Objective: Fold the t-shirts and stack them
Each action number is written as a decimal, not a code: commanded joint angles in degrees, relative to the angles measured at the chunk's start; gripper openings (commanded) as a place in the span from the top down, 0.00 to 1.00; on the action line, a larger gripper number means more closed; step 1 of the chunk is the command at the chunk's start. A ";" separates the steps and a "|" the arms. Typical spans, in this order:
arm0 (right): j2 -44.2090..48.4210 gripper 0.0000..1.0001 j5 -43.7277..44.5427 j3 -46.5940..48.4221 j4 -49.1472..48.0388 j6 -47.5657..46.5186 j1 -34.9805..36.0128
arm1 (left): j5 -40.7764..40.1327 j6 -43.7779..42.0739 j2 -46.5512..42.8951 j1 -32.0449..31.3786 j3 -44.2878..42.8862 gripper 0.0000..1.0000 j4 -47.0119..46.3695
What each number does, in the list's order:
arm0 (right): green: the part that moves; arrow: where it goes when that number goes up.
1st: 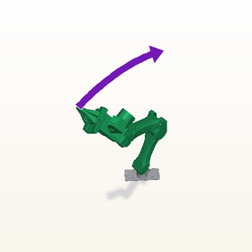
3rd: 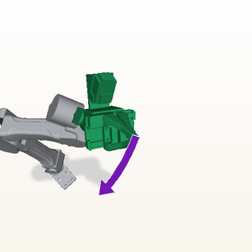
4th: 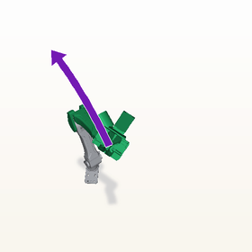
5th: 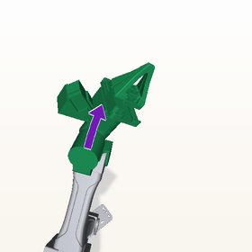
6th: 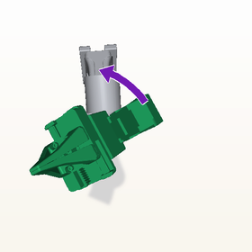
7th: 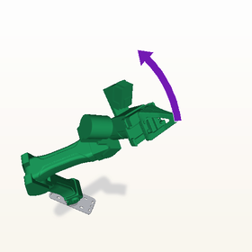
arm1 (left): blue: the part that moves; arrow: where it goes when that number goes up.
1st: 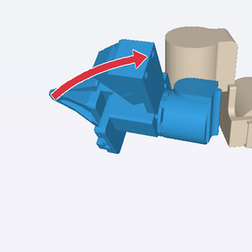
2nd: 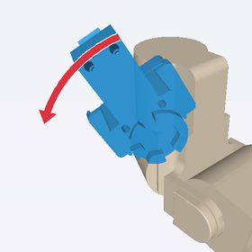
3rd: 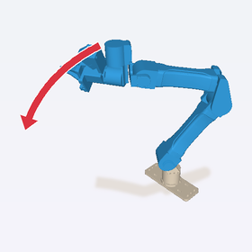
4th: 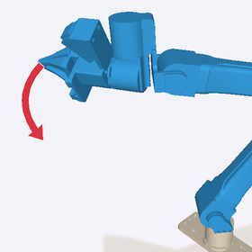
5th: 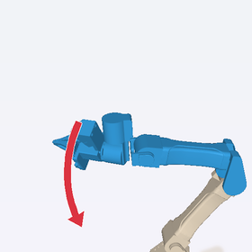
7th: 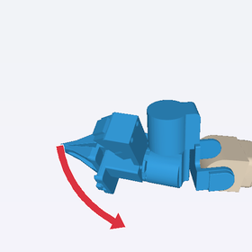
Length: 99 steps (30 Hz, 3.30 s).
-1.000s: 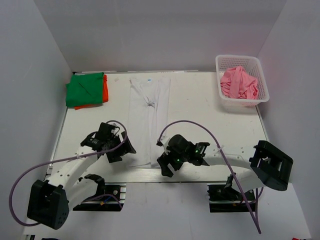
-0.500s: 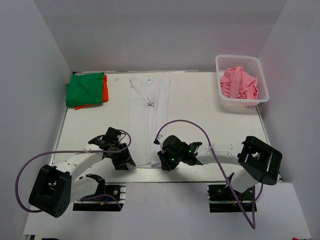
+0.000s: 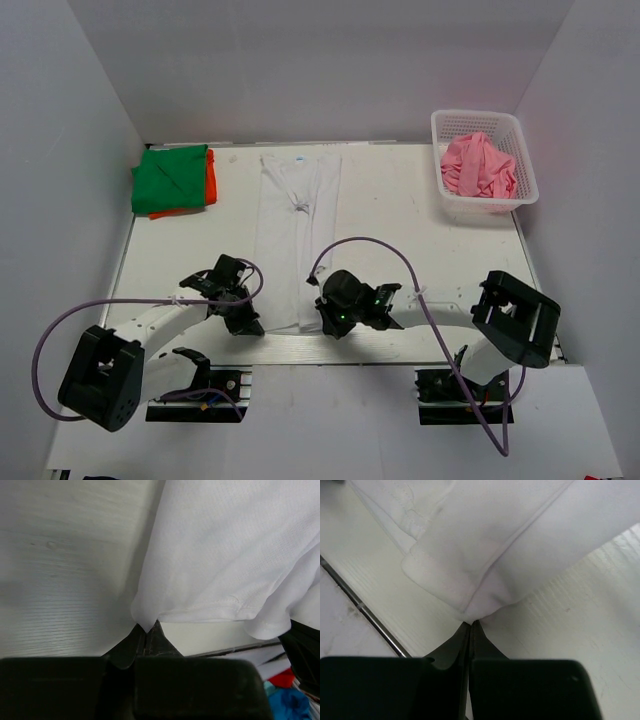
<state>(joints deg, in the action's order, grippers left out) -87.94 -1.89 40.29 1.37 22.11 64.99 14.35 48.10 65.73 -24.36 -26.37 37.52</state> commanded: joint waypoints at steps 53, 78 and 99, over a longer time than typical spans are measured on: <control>-28.16 1.00 11.56 45.84 1.01 -13.59 -25.96 | -18.83 -11.09 46.23 7.84 -63.18 1.00 -8.69; -26.75 0.10 -17.89 42.40 -7.08 -16.66 -24.65 | -20.32 -4.60 23.41 13.72 -38.25 0.00 -6.40; -51.36 0.10 -2.25 70.18 -11.29 -12.72 -23.42 | -19.80 -1.34 3.00 13.72 -20.12 0.00 -3.86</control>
<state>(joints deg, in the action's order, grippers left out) -138.26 -8.60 106.89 -5.37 7.44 42.06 -5.58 46.44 70.98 -10.61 -47.03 33.58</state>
